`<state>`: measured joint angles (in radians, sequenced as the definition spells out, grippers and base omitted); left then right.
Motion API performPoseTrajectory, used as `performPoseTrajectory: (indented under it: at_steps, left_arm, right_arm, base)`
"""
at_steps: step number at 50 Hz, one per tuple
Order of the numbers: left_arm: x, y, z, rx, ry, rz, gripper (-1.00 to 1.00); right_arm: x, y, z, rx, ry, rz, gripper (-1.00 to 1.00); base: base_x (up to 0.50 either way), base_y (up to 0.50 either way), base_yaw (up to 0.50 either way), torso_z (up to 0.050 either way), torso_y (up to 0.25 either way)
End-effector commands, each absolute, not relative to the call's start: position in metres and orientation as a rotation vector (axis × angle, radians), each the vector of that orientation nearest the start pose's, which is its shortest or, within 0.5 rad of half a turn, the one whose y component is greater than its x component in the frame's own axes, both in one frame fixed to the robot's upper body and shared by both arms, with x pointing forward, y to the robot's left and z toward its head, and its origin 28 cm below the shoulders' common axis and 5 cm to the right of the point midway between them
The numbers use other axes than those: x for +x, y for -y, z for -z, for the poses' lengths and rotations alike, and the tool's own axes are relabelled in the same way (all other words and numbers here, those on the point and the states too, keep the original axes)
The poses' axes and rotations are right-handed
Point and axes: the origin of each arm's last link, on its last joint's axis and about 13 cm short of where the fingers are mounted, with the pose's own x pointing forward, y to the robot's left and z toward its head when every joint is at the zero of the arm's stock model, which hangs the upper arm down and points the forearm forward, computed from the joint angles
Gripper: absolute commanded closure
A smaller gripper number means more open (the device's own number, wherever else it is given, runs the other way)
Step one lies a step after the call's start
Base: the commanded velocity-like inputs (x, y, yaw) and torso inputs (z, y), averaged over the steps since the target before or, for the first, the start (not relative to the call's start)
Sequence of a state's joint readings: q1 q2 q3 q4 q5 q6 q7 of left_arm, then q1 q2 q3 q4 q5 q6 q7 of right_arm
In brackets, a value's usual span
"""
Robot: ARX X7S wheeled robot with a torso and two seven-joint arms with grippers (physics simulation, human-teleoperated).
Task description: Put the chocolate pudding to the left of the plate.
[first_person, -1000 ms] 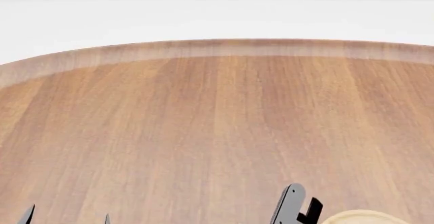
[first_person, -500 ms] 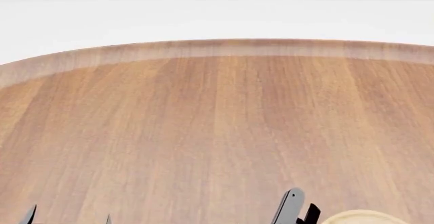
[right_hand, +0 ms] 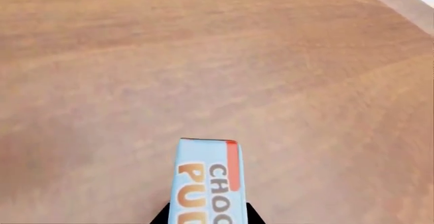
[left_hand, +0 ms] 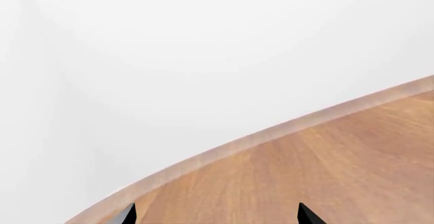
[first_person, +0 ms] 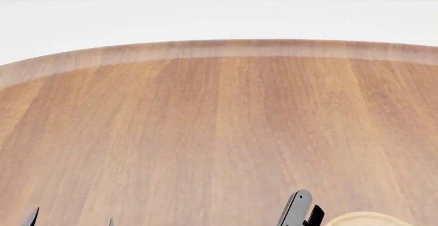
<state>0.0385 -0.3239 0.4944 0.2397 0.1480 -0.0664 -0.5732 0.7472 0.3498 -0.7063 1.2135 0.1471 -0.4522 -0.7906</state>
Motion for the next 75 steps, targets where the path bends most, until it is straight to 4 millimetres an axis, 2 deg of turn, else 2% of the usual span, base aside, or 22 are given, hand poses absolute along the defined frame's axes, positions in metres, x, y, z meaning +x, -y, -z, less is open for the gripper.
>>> performPoseTrajectory:
  at_steps: [1, 10, 11, 31, 34, 38, 47, 51, 58, 62, 66, 75]
  left_arm:
    - [0.18, -0.183, -0.033, 0.361, 0.2, -0.055, -1.0]
    - [0.18, -0.183, -0.033, 0.361, 0.199, -0.055, -1.0]
    - [0.179, -0.183, -0.033, 0.362, 0.201, -0.055, -1.0]
    - [0.179, -0.182, -0.033, 0.362, 0.201, -0.052, -1.0]
    - [0.179, -0.182, -0.032, 0.363, 0.199, -0.05, -1.0]
    - [0.179, -0.182, -0.033, 0.364, 0.2, -0.05, -1.0]
    - [0.178, -0.181, -0.032, 0.365, 0.201, -0.045, -1.0]
    - [0.177, -0.18, -0.032, 0.365, 0.201, -0.041, -1.0]
    - [0.178, -0.181, -0.031, 0.365, 0.199, -0.042, -1.0]
    - [0.178, -0.181, -0.032, 0.367, 0.2, -0.044, -1.0]
    - [0.178, -0.181, -0.032, 0.367, 0.2, -0.044, -1.0]
    - [0.178, -0.182, -0.033, 0.365, 0.204, -0.05, -1.0]
  right_arm:
    - [0.314, 0.206, 0.009, -0.56, -0.474, -0.968, 1.0]
    - [0.313, 0.207, 0.01, -0.559, -0.475, -0.964, 1.0]
    - [0.312, 0.207, 0.011, -0.577, -0.477, -0.967, -1.0]
    - [0.313, 0.207, 0.009, -0.562, -0.464, -0.986, -1.0]
    - [0.312, 0.209, 0.0, -0.569, -0.432, -0.985, -1.0]
    - [0.307, 0.21, -0.023, -0.559, -0.368, -0.98, -1.0]
    - [0.281, 0.206, -0.072, -0.611, -0.201, -1.007, -1.0]
    - [0.266, 0.201, -0.086, -0.644, -0.153, -1.037, -1.0]
    - [0.259, 0.201, -0.092, -0.664, -0.121, -1.039, -1.0]
    - [0.248, 0.2, -0.107, -0.664, -0.046, -1.038, -1.0]
    - [0.227, 0.197, -0.126, -0.699, 0.036, -1.052, -1.0]
    - [0.205, 0.191, -0.138, -0.72, 0.106, -1.075, -1.0]
  base:
    - [0.0, 0.0, 0.0, -0.01, 0.0]
    - [0.0, 0.0, 0.0, -0.001, 0.0]
    - [0.0, 0.0, 0.0, 0.0, 0.0]
    - [0.0, 0.0, 0.0, -0.001, 0.0]
    - [0.0, 0.0, 0.0, 0.0, 0.0]
    - [0.0, 0.0, 0.0, 0.0, 0.0]
    - [0.0, 0.0, 0.0, 0.0, 0.0]
    - [0.0, 0.0, 0.0, 0.0, 0.0]
    - [0.0, 0.0, 0.0, 0.0, 0.0]
    - [0.0, 0.0, 0.0, 0.0, 0.0]
    - [0.0, 0.0, 0.0, 0.0, 0.0]
    - [0.0, 0.0, 0.0, 0.0, 0.0]
